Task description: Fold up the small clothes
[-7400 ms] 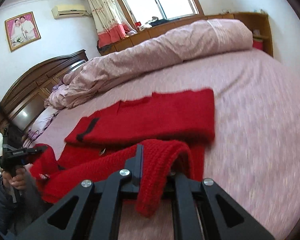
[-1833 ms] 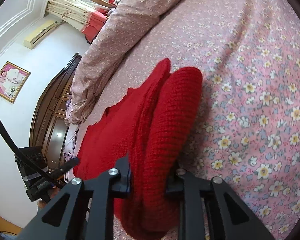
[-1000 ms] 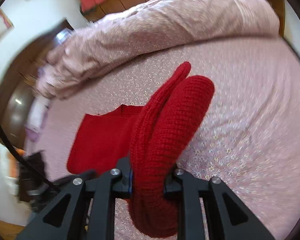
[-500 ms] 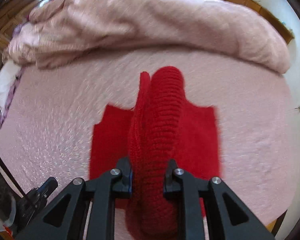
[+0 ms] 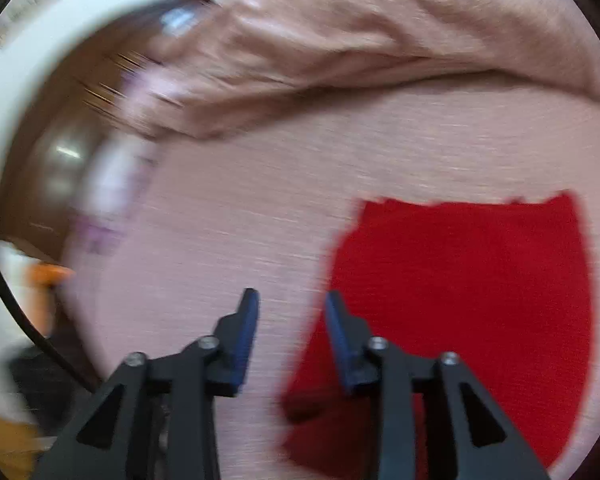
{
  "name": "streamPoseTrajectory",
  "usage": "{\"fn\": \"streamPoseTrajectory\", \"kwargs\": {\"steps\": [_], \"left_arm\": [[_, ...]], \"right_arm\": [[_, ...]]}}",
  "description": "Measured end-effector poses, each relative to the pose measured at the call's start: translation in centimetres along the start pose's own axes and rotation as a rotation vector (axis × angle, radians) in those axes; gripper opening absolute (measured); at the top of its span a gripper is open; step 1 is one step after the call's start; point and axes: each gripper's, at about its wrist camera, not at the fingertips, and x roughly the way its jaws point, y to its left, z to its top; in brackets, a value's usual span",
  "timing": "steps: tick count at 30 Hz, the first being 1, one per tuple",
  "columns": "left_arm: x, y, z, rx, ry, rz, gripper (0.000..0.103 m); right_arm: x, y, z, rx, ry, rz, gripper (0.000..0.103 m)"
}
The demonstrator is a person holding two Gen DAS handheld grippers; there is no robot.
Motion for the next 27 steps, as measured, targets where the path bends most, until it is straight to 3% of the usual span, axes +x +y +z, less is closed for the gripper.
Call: {"fn": "streamPoseTrajectory", "kwargs": {"steps": [3,6,8,11,14,19,22,27], "left_arm": [[0.7,-0.5,-0.1,0.002,0.017,-0.008,0.004],[1.2,-0.9,-0.4,-0.014,0.044,-0.060,0.021],[1.2,-1.2,-0.5,-0.030,0.057,-0.133,0.042],[1.2,-1.3,-0.4,-0.077,0.073,-0.262,0.063],[2.0,-1.6,0.1,-0.152,0.107,-0.368,0.071],[5.3,-2.1,1.8,-0.262,0.163,-0.408,0.073],[7.3,-2.7,2.8,-0.281,0.189,-0.398,0.076],[10.5,-4.0,4.0,-0.284,0.251,-0.364,0.077]], "right_arm": [[-3.0,-0.4,-0.5,-0.047,-0.041,-0.029,0.053],[-6.7,-1.9,-2.3,-0.109,-0.080,-0.056,0.053],[-8.8,-3.6,-4.3,-0.150,-0.128,-0.097,0.060],[-12.4,-6.8,-8.8,-0.217,-0.229,-0.207,0.065],[-14.5,-10.0,-14.1,-0.277,-0.349,-0.311,0.072],[-14.2,-13.7,-19.0,-0.251,-0.419,-0.343,0.074],[-12.9,-14.4,-18.2,-0.204,-0.356,-0.290,0.074],[-12.1,-13.9,-17.2,-0.262,-0.377,-0.280,0.075]]}}
